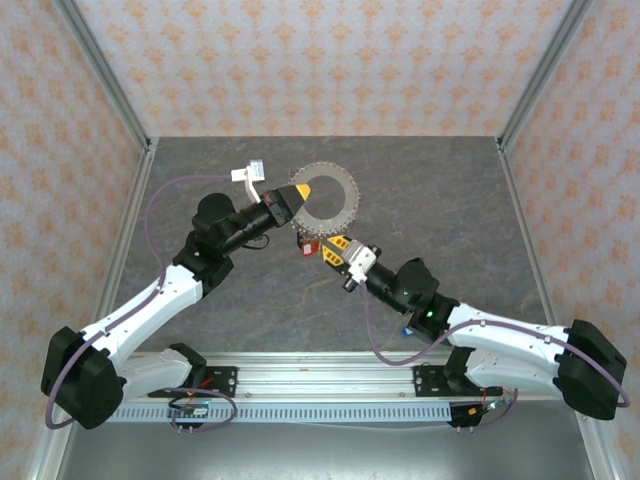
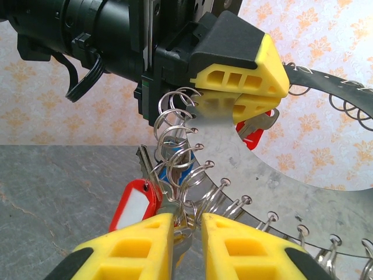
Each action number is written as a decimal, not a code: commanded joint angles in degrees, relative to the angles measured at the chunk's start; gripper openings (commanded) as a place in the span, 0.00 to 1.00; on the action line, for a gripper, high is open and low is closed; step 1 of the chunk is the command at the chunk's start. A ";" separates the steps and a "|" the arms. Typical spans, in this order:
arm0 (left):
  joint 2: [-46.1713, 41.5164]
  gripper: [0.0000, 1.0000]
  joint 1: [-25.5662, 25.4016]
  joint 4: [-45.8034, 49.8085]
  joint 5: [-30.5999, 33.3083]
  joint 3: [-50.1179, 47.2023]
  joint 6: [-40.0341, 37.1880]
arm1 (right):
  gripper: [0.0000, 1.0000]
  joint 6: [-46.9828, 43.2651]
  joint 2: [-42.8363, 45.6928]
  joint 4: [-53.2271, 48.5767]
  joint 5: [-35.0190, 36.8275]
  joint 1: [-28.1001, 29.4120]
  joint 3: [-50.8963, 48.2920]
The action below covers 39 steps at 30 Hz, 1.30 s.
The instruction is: Put the keys on the keyring
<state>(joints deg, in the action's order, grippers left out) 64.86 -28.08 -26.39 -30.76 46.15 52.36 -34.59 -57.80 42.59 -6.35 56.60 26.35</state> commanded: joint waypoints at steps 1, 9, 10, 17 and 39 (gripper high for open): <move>-1.84 0.00 -0.14 -1.81 -1.40 1.94 -0.70 | 0.19 1.09 -0.51 4.27 2.44 0.09 2.74; -1.61 0.00 -0.15 -1.49 -1.32 2.14 -0.77 | 0.17 0.34 -2.22 6.29 6.87 0.05 2.48; -1.54 0.00 -0.14 -1.36 -1.32 2.23 -0.93 | 0.18 0.31 -2.29 6.19 7.03 0.09 2.49; -1.67 0.00 -0.19 -1.28 -0.01 2.10 -0.85 | 0.21 0.35 -2.54 6.23 6.21 0.09 2.04; -3.38 0.00 -0.24 -4.81 8.01 -2.22 3.54 | 0.21 1.95 -5.57 9.09 8.13 0.09 2.63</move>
<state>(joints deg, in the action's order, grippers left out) 63.35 -28.14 -26.65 -23.83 44.03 55.09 -33.98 -62.70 49.15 1.98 56.86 27.03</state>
